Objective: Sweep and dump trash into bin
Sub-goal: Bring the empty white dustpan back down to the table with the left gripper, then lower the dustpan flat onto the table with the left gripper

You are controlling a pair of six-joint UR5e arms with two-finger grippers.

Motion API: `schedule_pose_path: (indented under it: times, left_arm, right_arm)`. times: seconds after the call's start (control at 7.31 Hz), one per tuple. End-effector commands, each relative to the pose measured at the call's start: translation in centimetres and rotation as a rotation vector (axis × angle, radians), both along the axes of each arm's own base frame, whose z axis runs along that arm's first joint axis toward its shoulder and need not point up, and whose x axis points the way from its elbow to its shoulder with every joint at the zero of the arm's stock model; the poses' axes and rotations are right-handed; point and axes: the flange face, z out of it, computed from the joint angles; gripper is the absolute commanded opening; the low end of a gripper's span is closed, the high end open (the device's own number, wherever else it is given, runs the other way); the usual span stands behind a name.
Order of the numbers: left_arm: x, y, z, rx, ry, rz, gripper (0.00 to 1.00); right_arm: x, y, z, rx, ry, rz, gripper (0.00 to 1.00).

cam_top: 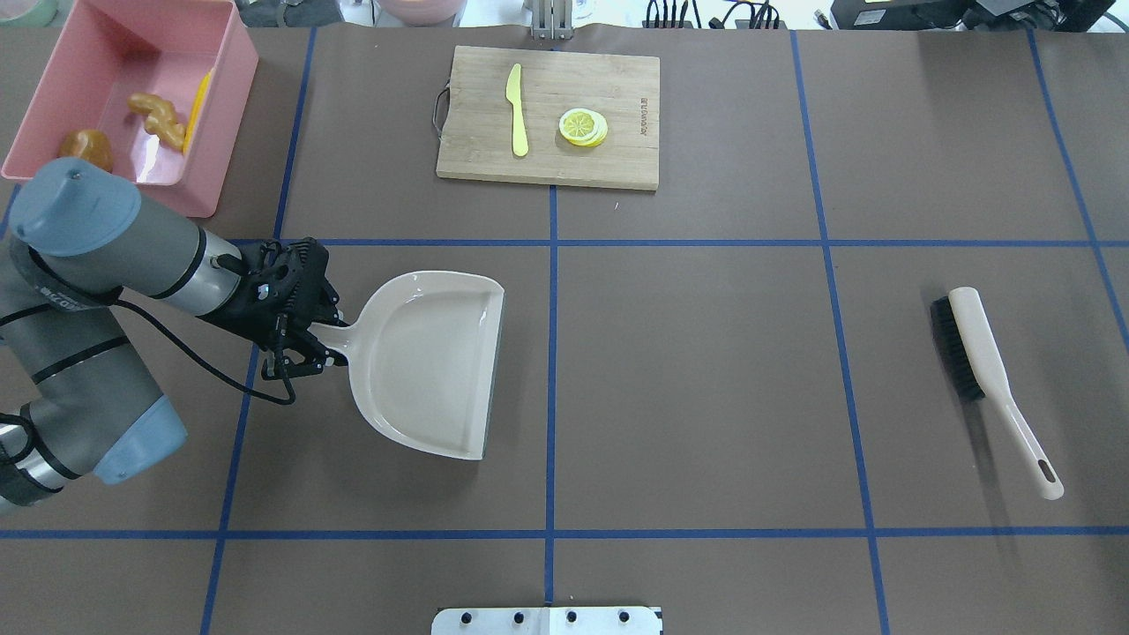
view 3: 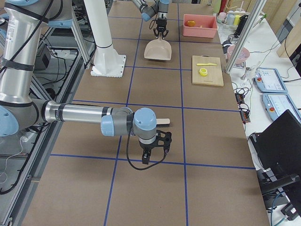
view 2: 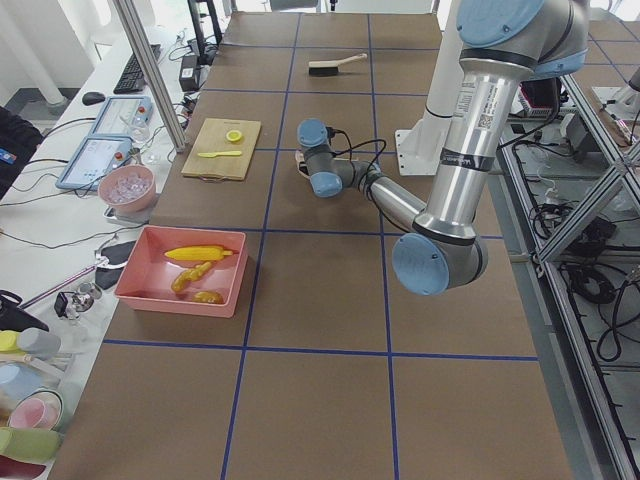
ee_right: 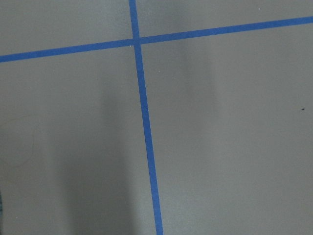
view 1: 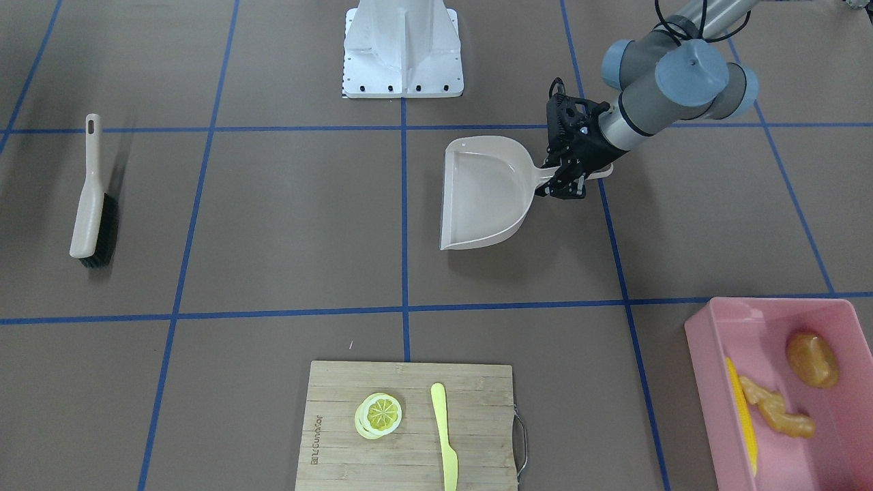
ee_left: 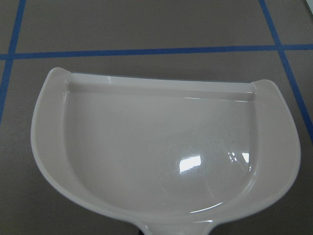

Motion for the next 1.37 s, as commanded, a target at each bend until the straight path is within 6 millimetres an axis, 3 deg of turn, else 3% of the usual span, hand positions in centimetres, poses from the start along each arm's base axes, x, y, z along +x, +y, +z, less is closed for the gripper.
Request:
schedule_pose_path:
  times: [0.0,0.14,0.41,0.55,1.23]
  left_arm:
    - [0.1,-1.1,-0.9,-0.036,0.015,-0.029,0.00]
    - [0.1,-0.9,-1.0,-0.034,0.065,-0.039,0.00]
    - [1.1,-1.8,1.8,-0.018,0.143,-0.051,0.00]
    - [2.0,-2.1,2.5,-0.016,0.165,-0.049,0.00]
    - [3.0,-1.8,3.0,-0.042,0.161,-0.042,0.00]
  right_arm:
    - [-0.1,0.0,-0.4,0.007,-0.011,-0.002,1.00]
    - [-0.1,0.1,-0.2,0.002,-0.013,-0.004,1.00]
    - [0.0,0.4,1.3,-0.023,0.005,-0.004,1.00]
    - [0.0,0.2,1.0,-0.015,0.003,-0.004,1.00]
    - [-0.1,0.3,0.8,-0.012,-0.005,-0.004,1.00]
